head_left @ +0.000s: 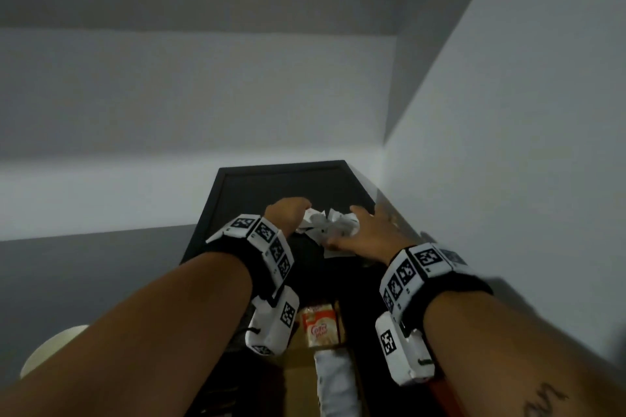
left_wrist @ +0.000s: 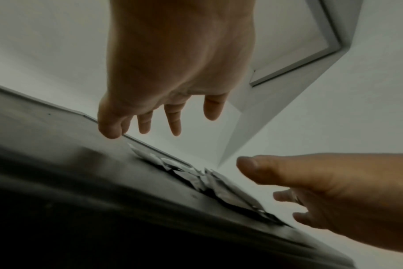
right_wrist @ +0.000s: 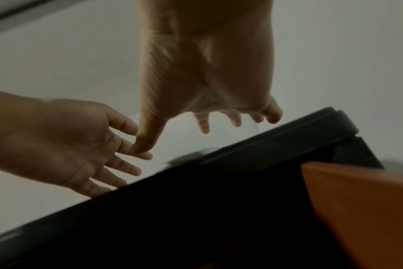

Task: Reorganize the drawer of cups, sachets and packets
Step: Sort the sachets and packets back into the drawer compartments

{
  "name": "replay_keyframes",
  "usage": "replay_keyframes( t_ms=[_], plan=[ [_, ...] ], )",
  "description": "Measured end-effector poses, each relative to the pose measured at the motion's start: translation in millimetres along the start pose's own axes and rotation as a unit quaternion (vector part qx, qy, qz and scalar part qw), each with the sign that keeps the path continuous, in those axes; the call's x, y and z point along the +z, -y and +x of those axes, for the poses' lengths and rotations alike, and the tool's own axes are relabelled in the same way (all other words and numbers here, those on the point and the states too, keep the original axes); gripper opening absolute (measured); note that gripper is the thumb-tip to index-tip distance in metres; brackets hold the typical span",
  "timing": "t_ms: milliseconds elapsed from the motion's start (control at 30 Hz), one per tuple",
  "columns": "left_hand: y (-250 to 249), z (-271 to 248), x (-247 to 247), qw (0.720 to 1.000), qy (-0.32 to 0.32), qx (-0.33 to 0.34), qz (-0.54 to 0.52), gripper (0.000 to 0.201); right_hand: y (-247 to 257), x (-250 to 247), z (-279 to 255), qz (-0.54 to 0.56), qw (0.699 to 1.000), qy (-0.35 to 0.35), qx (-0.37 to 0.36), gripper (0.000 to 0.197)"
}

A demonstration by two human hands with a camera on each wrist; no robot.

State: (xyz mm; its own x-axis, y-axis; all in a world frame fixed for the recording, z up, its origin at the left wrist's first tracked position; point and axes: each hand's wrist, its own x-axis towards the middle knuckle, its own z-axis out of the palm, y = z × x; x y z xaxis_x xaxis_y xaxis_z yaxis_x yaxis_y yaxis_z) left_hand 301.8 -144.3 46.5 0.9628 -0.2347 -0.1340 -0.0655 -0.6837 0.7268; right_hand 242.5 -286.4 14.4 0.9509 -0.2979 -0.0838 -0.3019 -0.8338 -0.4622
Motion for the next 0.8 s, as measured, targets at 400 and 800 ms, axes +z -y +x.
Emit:
replay_keyframes(
  t_ms=[400,800],
  plan=[
    [-17.6,46.4,18.4,0.99,0.124,0.002,0.065,0.044,12.4,3.3,24.5,-0.08,0.994,0.075,-0.029,0.087],
    [-5.7,32.5,19.3,0.989,0.121,-0.008,-0.08,0.042,15.4,28.5,18.7,0.018,0.991,0.011,-0.131,0.078]
  ],
)
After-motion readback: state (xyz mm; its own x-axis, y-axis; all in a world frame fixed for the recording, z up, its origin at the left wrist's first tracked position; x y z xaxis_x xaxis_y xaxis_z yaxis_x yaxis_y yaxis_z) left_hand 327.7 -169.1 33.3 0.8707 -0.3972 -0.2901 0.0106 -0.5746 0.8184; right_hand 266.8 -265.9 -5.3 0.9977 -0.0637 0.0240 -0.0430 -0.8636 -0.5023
